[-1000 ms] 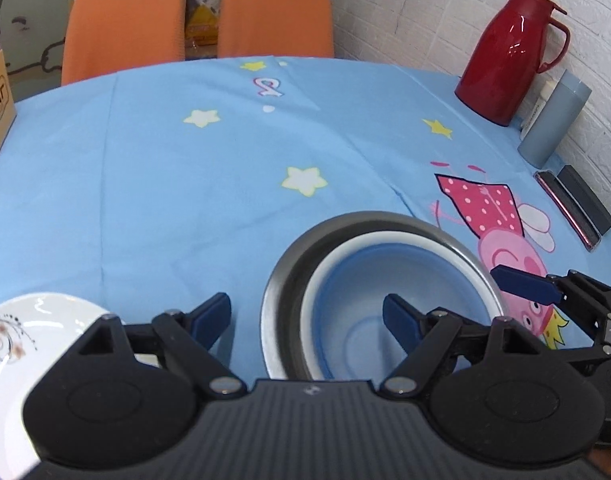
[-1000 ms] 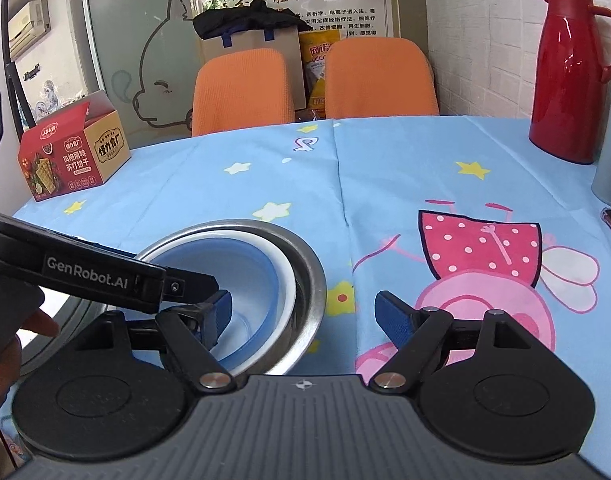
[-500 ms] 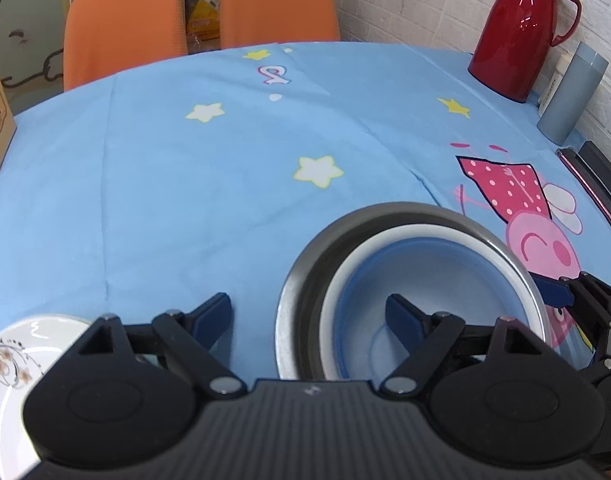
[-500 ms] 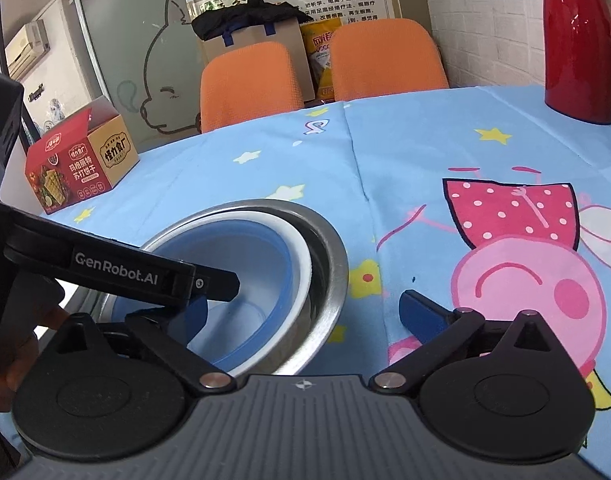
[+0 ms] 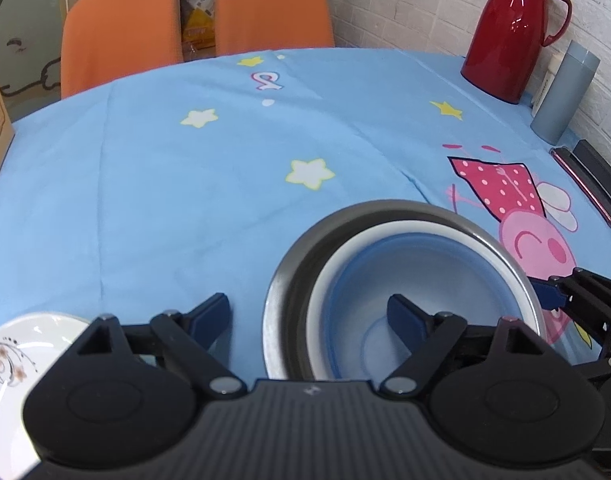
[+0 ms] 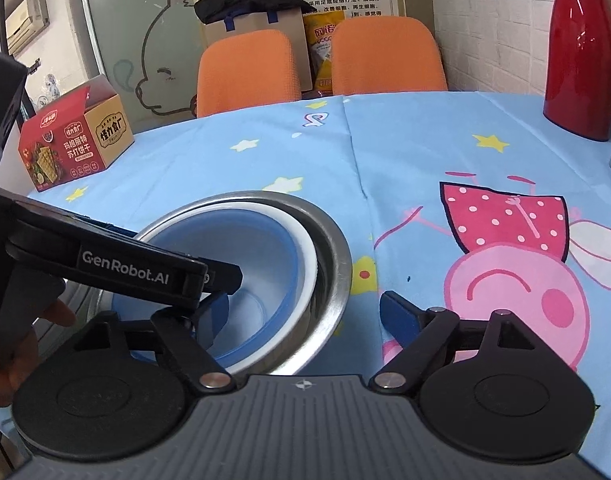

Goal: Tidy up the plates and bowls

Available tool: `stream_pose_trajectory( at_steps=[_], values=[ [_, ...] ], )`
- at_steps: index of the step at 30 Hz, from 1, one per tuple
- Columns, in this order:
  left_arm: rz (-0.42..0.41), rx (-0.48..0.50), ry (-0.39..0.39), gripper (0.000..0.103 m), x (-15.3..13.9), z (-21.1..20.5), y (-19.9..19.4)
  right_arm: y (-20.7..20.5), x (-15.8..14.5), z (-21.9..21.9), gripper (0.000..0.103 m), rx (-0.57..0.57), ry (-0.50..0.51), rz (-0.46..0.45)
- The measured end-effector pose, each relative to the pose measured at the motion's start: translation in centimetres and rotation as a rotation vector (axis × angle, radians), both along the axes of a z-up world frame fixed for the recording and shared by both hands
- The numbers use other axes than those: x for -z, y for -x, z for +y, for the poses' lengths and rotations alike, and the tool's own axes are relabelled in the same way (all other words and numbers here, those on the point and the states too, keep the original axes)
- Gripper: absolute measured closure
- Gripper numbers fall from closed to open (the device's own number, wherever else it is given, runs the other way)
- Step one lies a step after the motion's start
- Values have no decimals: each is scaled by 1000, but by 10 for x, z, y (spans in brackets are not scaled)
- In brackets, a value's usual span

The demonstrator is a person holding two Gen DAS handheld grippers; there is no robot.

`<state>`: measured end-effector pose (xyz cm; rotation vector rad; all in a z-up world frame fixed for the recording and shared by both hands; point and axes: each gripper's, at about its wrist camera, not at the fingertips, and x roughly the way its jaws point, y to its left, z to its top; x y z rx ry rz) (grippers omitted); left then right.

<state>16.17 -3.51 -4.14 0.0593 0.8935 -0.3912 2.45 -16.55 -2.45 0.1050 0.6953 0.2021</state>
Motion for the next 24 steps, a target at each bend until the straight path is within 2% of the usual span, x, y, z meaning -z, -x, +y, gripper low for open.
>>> stream_pose_trajectory(
  at_steps=[2,3,4,5,7,9,12,19,24],
  values=[
    [-15,2,6,26,-1,1,2,0,1,1,3,-6,-10,-5],
    [-18,-1,11,30,-1,2,3,0,1,2,10,-6,-16,-13],
    [-24,-2,12,34,-2,3,4,-1,2,3,27,-7,-29,-16],
    [-34,0,4,35,-3,2,5,-1,2,4,33,-10,-38,-19],
    [5,18,51,52,-3,0,5,-1,3,10,33,-1,-17,-28],
    [-1,1,44,52,-4,-3,7,-1,3,14,33,16,-3,-30],
    [6,1,62,62,-7,-7,8,-1,1,8,33,27,-31,-17],
    [-35,22,102,62,-22,-16,15,8,-15,-1,29,62,-10,-65],
    [-49,-9,119,61,-28,-9,23,13,-21,5,27,41,-4,-81]
  ],
)
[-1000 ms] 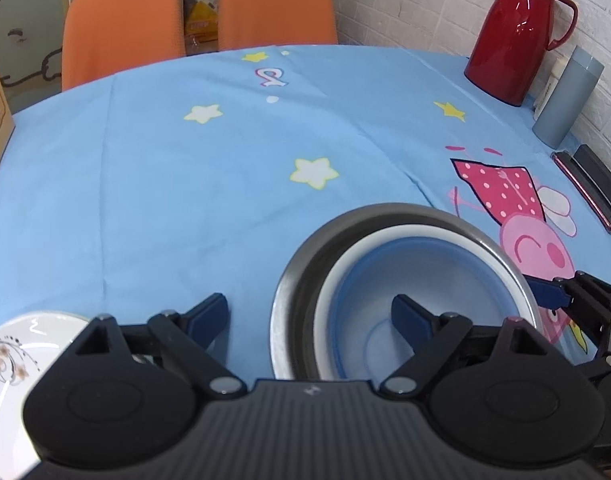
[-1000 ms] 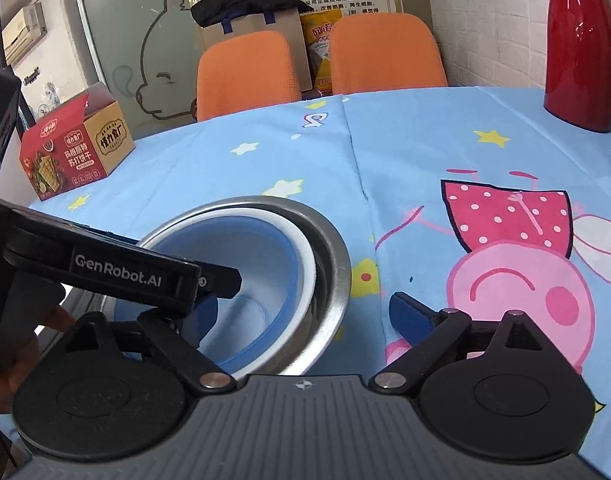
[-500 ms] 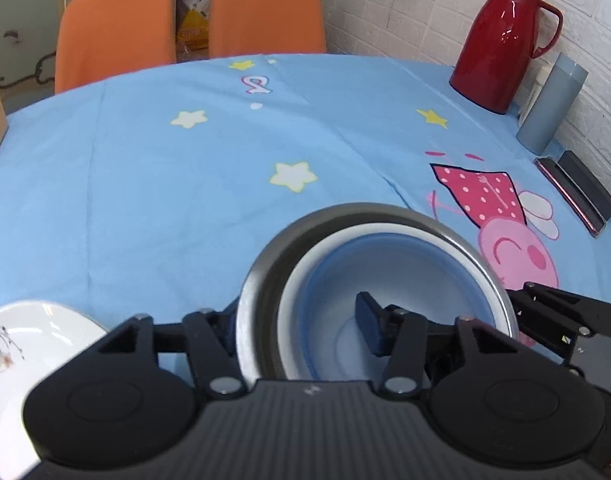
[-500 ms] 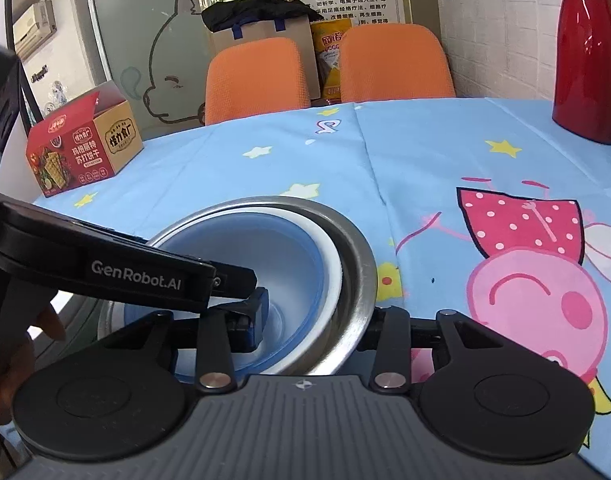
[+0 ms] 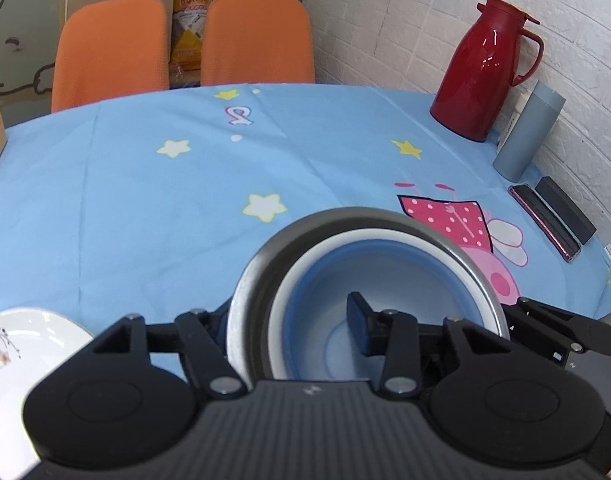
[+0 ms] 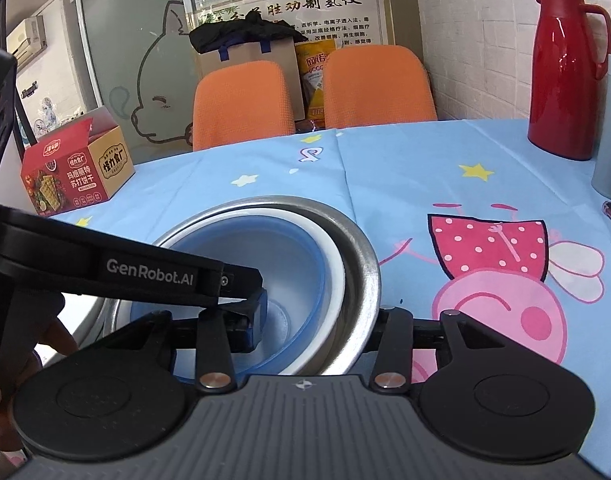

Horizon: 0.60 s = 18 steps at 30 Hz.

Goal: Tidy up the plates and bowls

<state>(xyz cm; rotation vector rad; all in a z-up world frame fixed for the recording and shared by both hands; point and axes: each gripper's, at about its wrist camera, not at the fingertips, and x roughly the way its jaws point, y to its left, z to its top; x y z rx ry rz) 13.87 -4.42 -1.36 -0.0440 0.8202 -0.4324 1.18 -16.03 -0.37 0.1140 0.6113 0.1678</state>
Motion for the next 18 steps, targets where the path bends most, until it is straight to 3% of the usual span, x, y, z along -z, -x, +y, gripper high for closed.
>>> stream_pose_trajectory(
  at_steps=[9,18],
  values=[
    [-82,-90,36,61,-27,46,23,8,-24,38,24,-86,26,-71],
    [-105,-312,-25,59,-27,135,64,5,-24,123,21,-313,10,-76]
  ],
)
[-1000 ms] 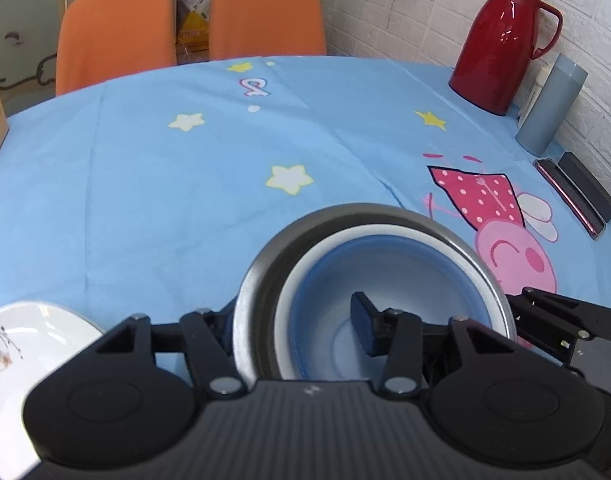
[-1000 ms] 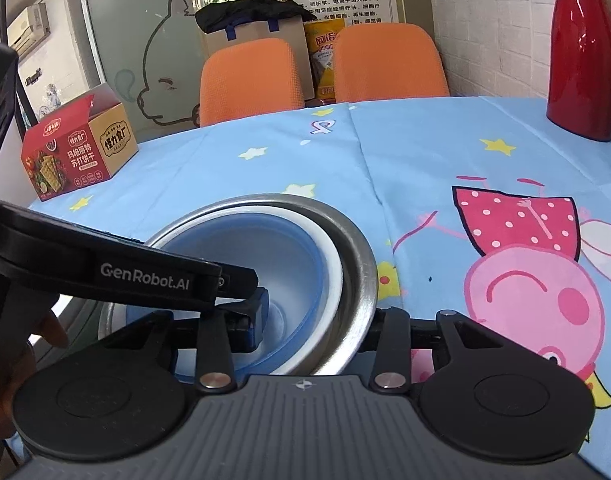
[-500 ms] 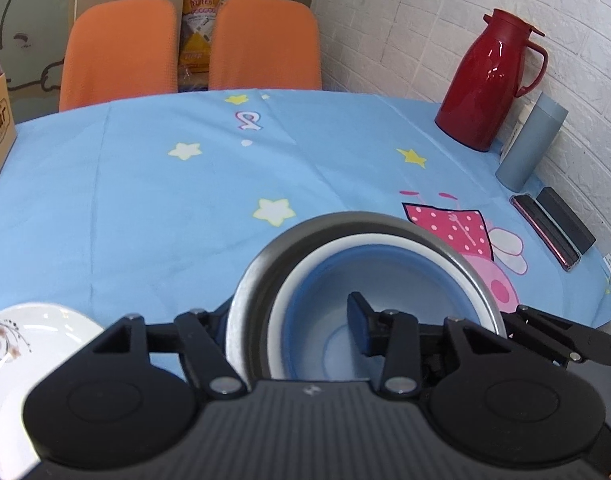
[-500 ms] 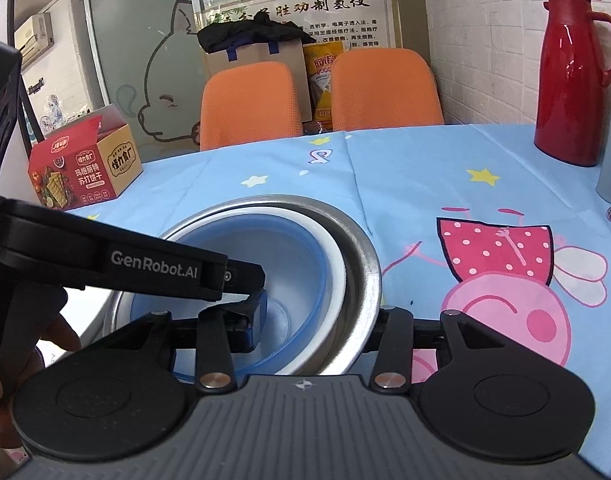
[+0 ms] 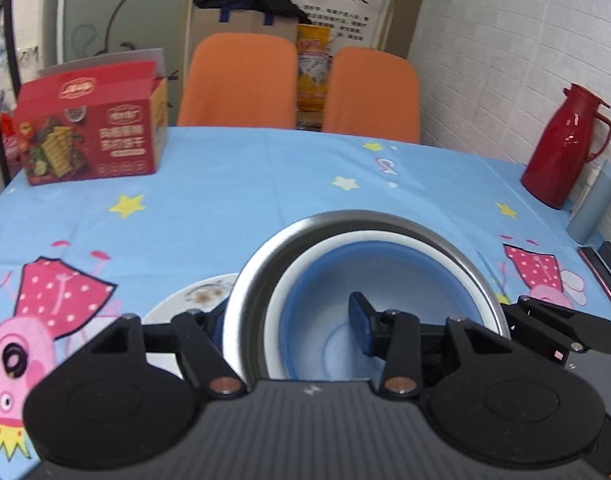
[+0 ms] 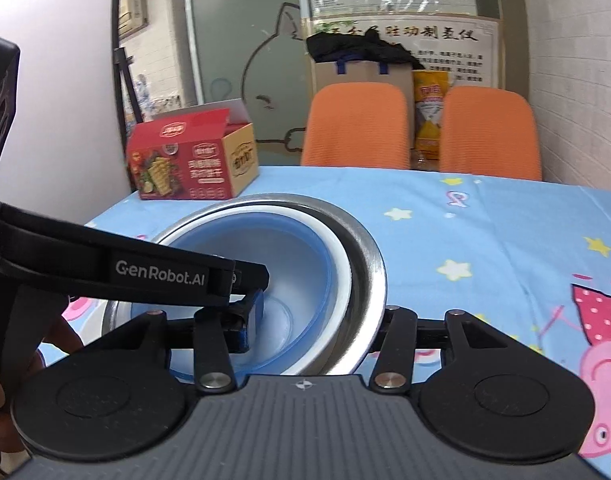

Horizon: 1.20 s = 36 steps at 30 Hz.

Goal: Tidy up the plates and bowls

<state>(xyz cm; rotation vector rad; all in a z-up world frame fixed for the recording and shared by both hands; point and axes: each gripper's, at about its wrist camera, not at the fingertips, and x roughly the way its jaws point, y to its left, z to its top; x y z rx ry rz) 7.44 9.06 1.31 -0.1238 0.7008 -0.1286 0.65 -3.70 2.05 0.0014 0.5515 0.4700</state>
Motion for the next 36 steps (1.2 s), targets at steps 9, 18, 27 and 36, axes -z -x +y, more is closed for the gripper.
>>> stream_pose_trajectory(
  at_steps=[9,18,27,36],
  values=[
    [49,-77,35,58,21,43,6,0,14,39,20,-78,27,55],
    [63,-69,61,56,34,46,-5,-6,22,43,19,-70,50,83],
    [29,-65,61,37,32,44,-6,-10,25,40,0,-73,-2,109],
    [-57,-128,115,30,10,53,7,1,7,30,0,-3,-48,1]
  ],
)
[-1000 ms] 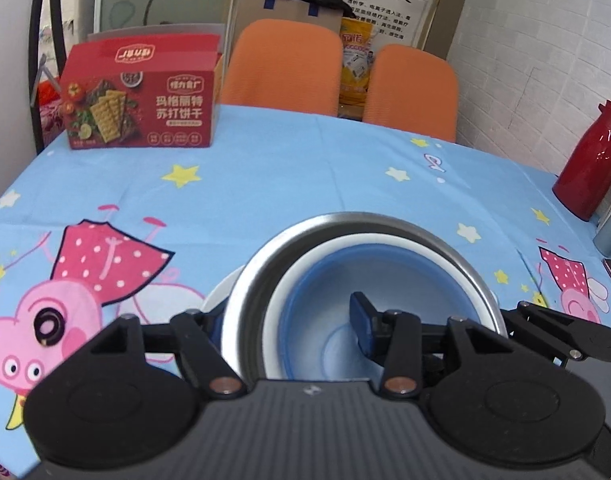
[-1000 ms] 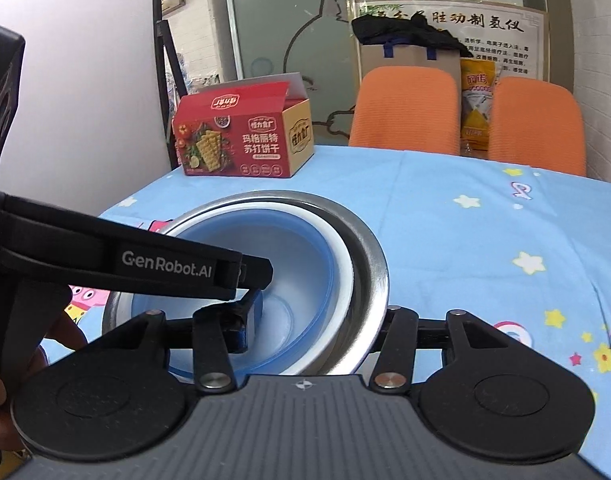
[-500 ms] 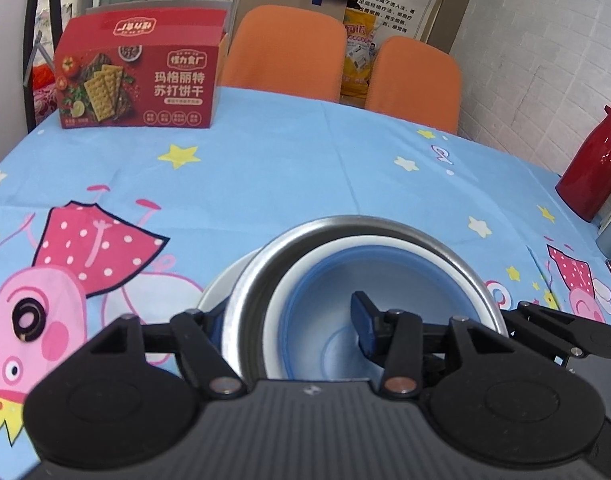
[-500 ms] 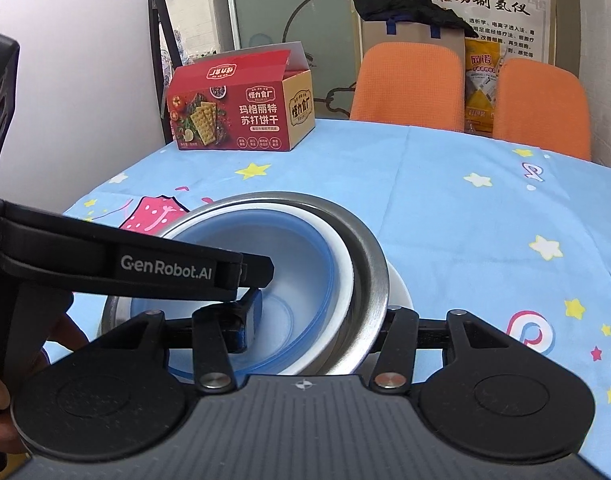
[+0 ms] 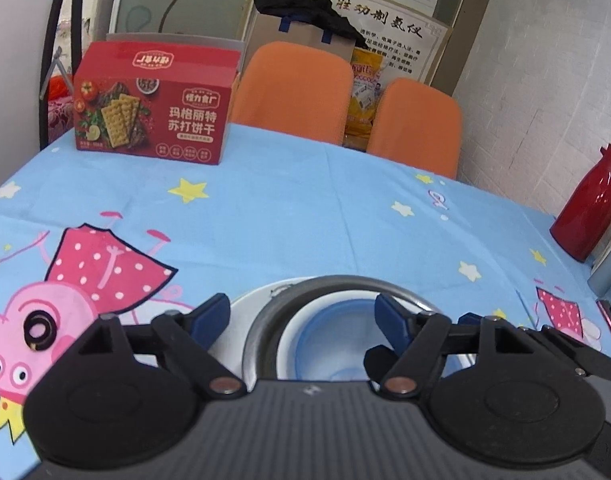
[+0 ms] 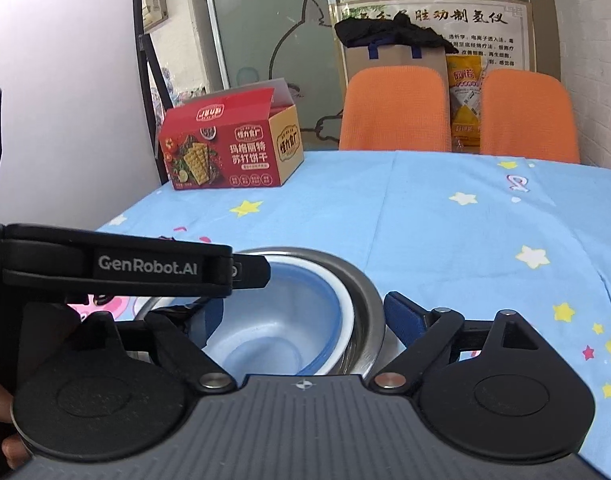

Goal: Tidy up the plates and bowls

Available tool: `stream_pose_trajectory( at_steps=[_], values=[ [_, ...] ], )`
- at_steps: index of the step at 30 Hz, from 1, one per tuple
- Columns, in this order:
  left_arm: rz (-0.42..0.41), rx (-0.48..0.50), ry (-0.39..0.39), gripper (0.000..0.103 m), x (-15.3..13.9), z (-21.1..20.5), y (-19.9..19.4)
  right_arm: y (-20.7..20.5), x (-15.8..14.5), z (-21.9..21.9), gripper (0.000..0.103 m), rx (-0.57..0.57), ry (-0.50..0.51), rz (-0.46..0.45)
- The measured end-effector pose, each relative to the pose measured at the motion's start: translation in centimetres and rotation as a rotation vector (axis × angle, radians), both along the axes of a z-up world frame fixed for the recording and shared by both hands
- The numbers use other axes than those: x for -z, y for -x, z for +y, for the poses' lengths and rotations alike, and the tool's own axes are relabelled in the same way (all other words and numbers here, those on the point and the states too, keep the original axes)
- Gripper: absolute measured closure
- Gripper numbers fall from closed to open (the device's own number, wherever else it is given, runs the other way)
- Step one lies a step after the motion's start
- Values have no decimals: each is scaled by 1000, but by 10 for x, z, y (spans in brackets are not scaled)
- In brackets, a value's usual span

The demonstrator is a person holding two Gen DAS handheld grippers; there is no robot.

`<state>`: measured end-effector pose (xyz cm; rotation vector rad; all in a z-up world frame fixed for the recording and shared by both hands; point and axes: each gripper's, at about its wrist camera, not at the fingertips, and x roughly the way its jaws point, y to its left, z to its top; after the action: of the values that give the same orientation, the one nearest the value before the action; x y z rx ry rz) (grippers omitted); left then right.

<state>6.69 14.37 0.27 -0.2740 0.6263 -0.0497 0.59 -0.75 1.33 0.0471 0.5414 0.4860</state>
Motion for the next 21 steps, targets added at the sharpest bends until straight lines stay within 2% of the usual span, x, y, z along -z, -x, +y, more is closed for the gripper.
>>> stream_pose_trajectory(
  at_steps=[5,10,16,21],
  values=[
    [-53,-39,25,30,-16,5,13,0,-8,-21,0,60,-33,-32],
    [-85,-35,45,30,-26,0,24,-3,-6,-55,0,173,-41,-30],
    [-123,-18,70,30,-33,-16,32,-3,1,-93,0,281,-74,1],
    [-150,7,65,30,-37,-41,36,3,6,-109,0,313,-87,10]
  ],
)
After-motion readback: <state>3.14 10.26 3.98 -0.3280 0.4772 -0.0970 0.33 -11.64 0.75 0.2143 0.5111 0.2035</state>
